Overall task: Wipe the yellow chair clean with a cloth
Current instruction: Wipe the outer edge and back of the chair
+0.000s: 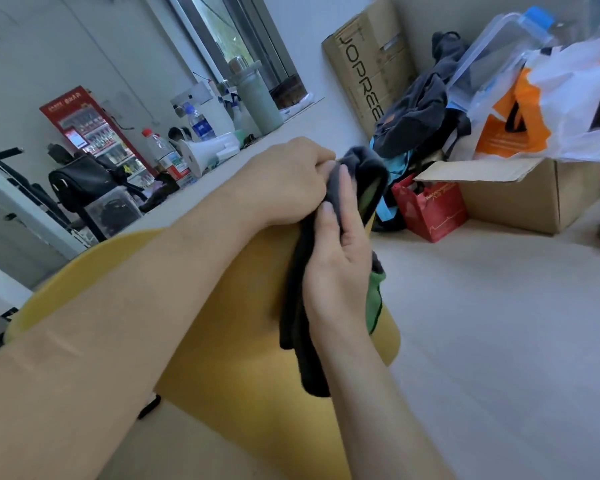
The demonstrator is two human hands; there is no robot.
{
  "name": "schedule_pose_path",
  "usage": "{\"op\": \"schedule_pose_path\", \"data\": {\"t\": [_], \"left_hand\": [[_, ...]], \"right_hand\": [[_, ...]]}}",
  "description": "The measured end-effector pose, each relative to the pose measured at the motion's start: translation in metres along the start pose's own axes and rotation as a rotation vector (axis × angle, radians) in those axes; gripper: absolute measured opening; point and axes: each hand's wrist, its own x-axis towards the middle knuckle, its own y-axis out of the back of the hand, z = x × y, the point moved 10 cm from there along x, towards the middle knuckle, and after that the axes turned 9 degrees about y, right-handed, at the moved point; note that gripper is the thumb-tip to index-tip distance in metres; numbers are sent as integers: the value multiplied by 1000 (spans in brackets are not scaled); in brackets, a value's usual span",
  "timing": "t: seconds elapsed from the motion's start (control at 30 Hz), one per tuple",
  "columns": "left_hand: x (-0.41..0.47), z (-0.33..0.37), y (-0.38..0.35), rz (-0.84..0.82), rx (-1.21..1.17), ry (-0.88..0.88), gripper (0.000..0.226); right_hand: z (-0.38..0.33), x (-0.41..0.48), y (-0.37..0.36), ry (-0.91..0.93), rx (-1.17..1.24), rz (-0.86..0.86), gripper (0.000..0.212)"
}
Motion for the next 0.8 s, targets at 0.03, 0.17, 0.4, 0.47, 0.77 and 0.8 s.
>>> {"op": "schedule_pose_path", "data": {"t": [0.03, 0.17, 0.4, 0.47, 0.77, 0.8], "left_hand": [[-3, -1, 0, -26, -33, 4, 20], [-30, -23, -3, -123, 26, 45, 45], [-29, -6, 6, 90, 85, -55, 39], [-12, 8, 4, 87, 104, -77, 34], [-17, -27, 7, -50, -240, 86, 36], [-17, -31, 8, -32, -305, 111, 37]], "right_hand": [[4, 0, 9, 34, -58, 35, 43], [107, -14, 72, -433, -228, 157, 41], [46, -23, 35, -204, -123, 69, 47], [3, 2, 16, 82, -106, -19, 47], [82, 33, 78, -262, -296, 141, 33], [83, 27, 80, -292, -335, 146, 30]]}}
